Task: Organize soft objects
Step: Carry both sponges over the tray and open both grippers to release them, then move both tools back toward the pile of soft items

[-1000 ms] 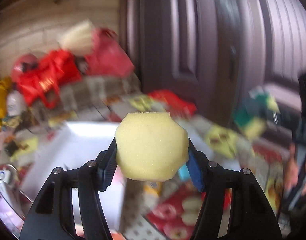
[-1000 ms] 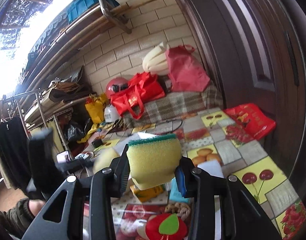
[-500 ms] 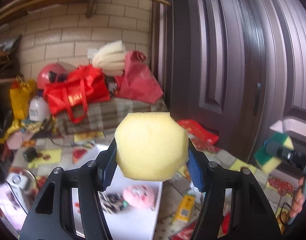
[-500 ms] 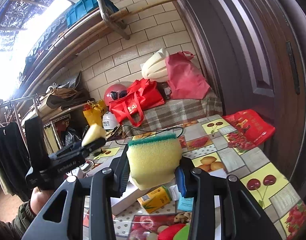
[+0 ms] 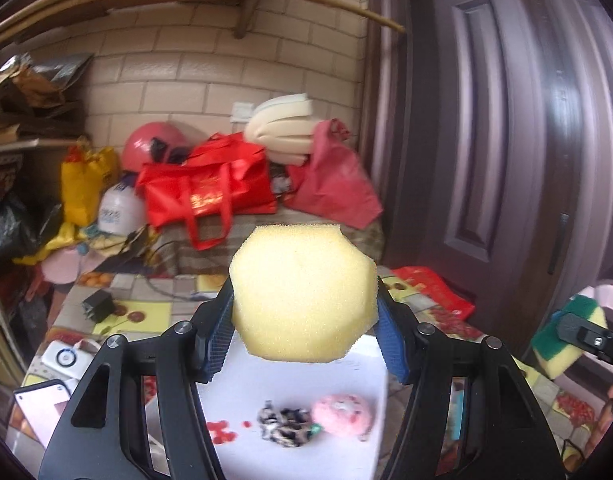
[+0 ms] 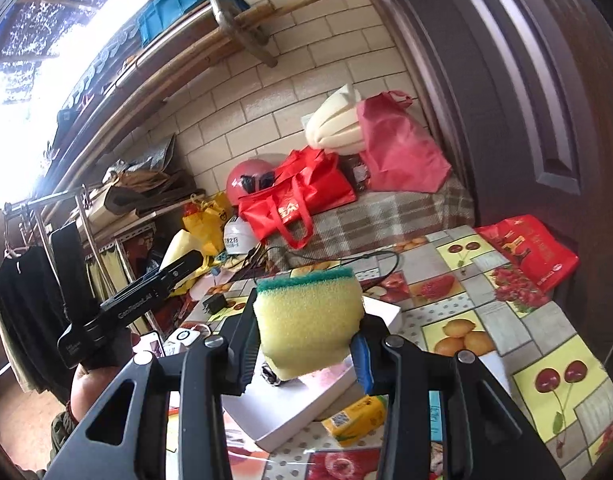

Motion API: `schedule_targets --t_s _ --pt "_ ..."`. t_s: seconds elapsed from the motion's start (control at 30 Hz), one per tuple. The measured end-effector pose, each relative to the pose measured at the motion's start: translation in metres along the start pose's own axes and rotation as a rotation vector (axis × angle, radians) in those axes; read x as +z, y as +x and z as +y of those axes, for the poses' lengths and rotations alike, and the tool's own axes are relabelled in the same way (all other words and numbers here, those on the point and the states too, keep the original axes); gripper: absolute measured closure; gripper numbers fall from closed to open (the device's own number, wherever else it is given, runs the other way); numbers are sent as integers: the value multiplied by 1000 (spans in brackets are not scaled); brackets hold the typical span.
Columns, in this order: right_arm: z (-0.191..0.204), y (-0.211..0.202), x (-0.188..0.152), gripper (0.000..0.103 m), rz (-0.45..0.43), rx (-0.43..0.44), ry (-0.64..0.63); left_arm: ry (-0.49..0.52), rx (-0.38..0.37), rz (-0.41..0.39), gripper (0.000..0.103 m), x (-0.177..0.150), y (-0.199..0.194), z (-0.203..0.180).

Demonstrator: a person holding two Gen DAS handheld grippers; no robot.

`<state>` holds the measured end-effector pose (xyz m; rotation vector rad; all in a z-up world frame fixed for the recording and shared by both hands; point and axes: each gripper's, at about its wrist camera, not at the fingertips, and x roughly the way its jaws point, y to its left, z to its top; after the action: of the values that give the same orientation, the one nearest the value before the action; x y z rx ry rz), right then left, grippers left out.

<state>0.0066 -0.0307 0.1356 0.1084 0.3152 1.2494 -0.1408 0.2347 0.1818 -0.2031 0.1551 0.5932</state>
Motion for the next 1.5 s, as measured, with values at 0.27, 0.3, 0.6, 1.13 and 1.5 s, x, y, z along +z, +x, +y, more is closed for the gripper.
schedule_targets --t_s 0.27,0.3,0.6,1.13,1.5 --pt "16 43 -1 64 96 35 -3 -64 71 130 41 -27 44 37" --pt "17 49 -3 64 111 35 -5 -65 80 160 41 -35 54 39" --pt "25 131 -45 64 333 28 26 -39 135 282 40 -69 89 43" --pt "30 179 -96 51 443 -6 29 -40 247 276 11 -74 91 54" --pt "44 157 -91 0 352 -25 -30 -34 259 216 0 -66 81 48"
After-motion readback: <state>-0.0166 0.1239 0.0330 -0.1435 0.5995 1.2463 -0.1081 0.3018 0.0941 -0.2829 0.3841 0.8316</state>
